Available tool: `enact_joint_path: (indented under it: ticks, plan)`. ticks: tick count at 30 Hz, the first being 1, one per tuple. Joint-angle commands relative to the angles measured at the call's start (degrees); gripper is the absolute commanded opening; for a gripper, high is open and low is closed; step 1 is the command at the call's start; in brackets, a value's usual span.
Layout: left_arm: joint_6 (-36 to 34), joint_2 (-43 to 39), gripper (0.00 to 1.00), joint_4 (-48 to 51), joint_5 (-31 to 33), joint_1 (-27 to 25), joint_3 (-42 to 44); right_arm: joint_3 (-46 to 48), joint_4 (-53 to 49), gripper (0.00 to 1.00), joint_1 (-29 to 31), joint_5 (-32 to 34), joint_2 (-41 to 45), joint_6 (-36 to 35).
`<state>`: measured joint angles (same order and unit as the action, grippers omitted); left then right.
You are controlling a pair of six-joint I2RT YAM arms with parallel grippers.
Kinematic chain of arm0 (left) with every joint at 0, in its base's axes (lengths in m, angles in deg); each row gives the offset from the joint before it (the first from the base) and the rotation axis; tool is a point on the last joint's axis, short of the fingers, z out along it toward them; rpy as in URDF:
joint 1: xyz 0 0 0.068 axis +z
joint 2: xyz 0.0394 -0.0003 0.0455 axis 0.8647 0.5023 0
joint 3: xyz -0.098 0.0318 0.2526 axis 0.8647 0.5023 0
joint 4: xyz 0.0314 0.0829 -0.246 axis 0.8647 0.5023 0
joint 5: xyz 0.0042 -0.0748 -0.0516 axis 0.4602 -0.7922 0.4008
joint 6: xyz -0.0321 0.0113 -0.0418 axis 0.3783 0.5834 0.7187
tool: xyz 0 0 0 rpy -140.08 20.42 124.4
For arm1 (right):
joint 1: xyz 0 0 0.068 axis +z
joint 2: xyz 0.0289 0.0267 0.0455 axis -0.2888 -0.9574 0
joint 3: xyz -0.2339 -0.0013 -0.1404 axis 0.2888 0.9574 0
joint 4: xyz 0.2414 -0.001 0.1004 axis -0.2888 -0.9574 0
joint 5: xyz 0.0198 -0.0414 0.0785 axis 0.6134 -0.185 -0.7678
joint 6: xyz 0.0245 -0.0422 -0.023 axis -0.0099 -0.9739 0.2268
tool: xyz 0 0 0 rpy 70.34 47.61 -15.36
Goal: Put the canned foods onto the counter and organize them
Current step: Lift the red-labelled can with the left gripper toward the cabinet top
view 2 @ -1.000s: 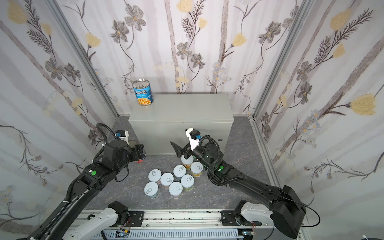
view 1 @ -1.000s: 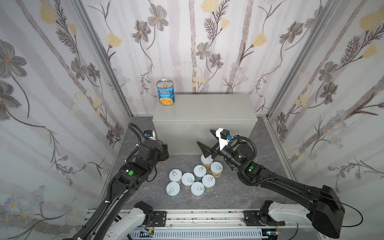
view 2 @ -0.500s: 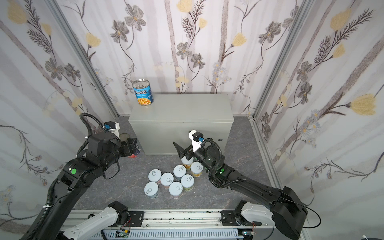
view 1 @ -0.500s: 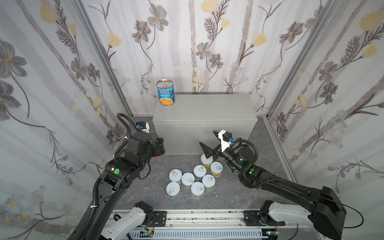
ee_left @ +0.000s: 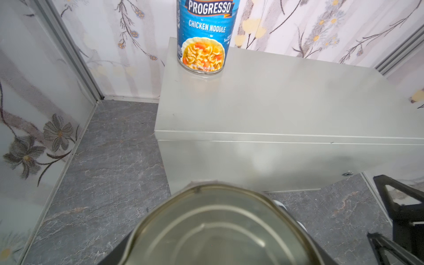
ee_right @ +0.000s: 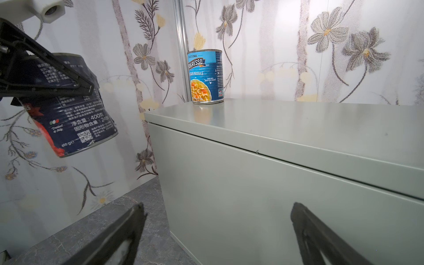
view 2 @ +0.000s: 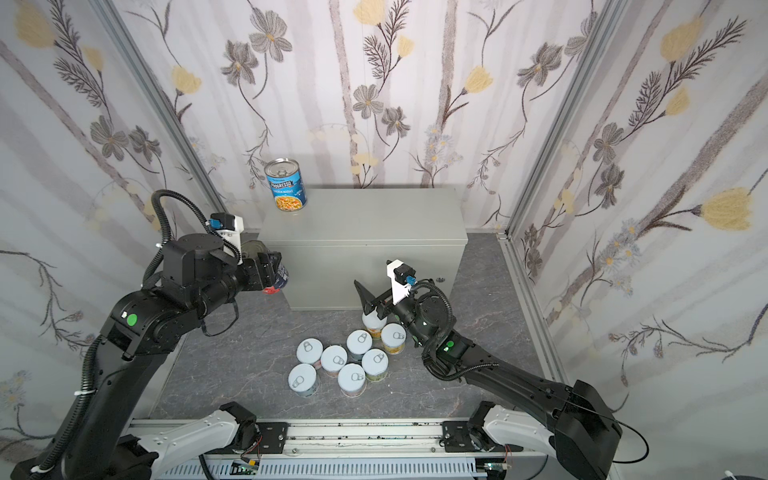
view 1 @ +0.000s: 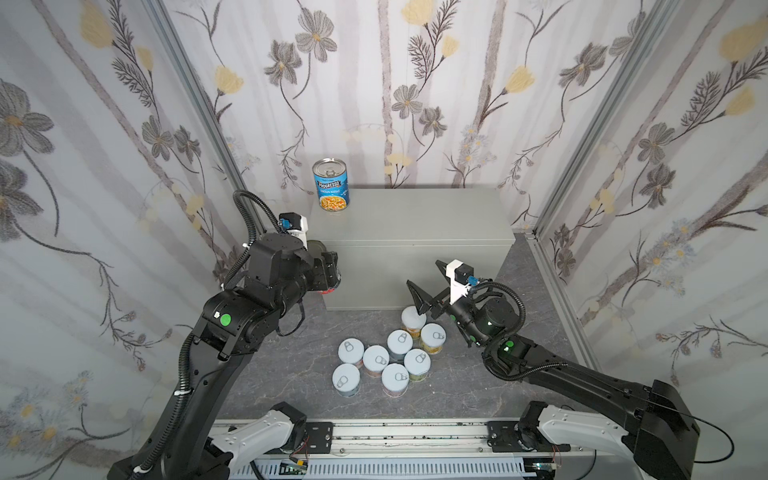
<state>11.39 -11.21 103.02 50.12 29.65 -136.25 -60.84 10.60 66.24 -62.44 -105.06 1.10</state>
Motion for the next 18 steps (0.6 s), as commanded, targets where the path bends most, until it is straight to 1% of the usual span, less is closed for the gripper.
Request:
enact_joint_path:
  ticks: [1,4,11,15,18]
  plan:
    - [-0.91,1.28,0.0,-4.67,-2.26,-0.3,-3.44,0.29,0.17,1.0,0.03,1.85,0.52,-0.7]
    - [-1.3,3.14,0.0,-5.77,-3.25,-0.49,-6.13,0.31,0.05,1.0,0.01,2.39,0.66,-0.74]
    - [-3.39,7.76,0.0,-8.01,-2.88,-0.54,-12.26,0.34,-1.29,1.0,0.02,3.31,1.82,-1.06]
    - [-5.9,10.09,0.0,-8.41,-0.12,-0.63,-16.08,0.85,-2.58,1.0,-0.04,4.72,2.76,-1.59]
    - [-8.38,13.96,0.0,-9.49,4.33,-0.56,-18.5,1.41,-3.33,1.0,-0.07,5.51,3.35,-1.68]
